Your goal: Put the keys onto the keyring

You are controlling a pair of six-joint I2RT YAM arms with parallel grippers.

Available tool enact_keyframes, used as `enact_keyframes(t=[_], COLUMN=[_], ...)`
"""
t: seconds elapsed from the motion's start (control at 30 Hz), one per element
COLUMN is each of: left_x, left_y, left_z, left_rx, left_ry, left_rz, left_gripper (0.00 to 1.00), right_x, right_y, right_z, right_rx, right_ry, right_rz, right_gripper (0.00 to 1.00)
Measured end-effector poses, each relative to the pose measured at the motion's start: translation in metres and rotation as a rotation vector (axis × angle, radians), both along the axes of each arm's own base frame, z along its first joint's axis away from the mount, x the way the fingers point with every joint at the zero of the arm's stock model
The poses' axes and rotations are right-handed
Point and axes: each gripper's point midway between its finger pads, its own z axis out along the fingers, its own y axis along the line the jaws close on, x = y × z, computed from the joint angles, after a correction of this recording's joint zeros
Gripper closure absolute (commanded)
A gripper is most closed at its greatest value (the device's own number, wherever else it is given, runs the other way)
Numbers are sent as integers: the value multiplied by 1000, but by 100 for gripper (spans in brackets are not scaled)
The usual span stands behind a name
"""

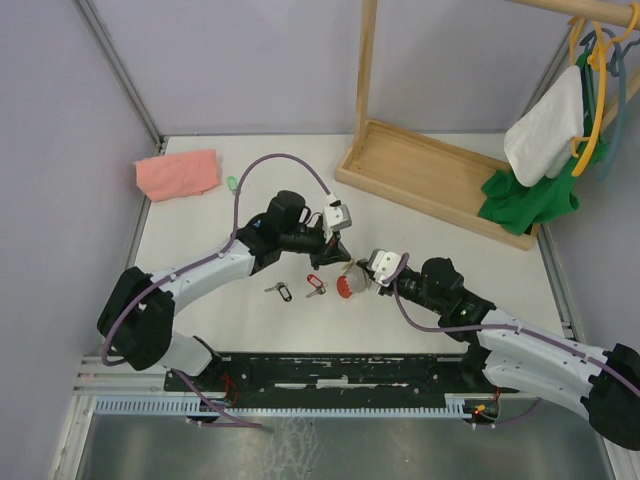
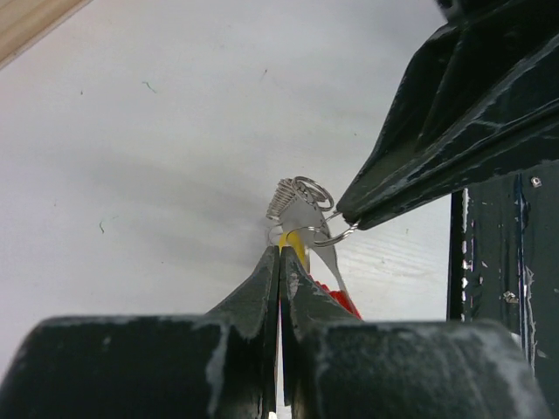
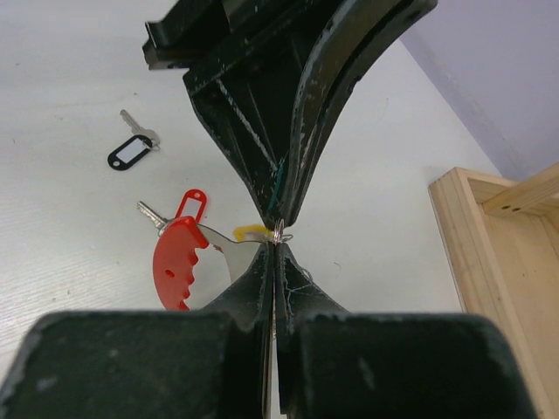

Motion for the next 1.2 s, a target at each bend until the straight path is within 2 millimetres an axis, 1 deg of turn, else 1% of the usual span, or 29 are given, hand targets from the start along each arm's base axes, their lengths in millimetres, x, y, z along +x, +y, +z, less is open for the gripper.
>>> enact_keyframes(t=[0.07,0.17,0.23,0.4,0.5,0.57,0.67,0.77,0.93,1.07,1.2], left_x=[1,3,3,9,12,14,16,16,15,11,6], left_y=[0,0,-1,0,7,14,21,23,26,26,23], left_z=[-7,-21,-26,-25,-23,-19,-8,1,10,15,17], left_rx=[12,32,40,25,11,-4,-42,-79,-117,-153,-182], left_ry=[14,45,57,40,26,8,-21,-37,-30,-9,27], left_rz=[2,3,1,22,64,101,146,176,216,232,254], left_gripper=[93,85,80,65,59,57,55,54,53,53,52], right_x=[1,4,6,11,13,13,14,17,23,27,29], right_y=[2,6,9,8,6,4,3,1,-1,-1,-2], right_z=[4,11,13,9,7,3,1,2,9,8,5], right_rx=[21,51,61,55,42,22,-6,-30,-60,-80,-98], right_ry=[-10,-28,-35,-30,-26,-15,-1,4,-6,2,22], right_rz=[7,16,24,17,9,5,0,-9,-29,-41,-53], right_gripper=[99,99,99,99,99,99,99,99,99,99,99])
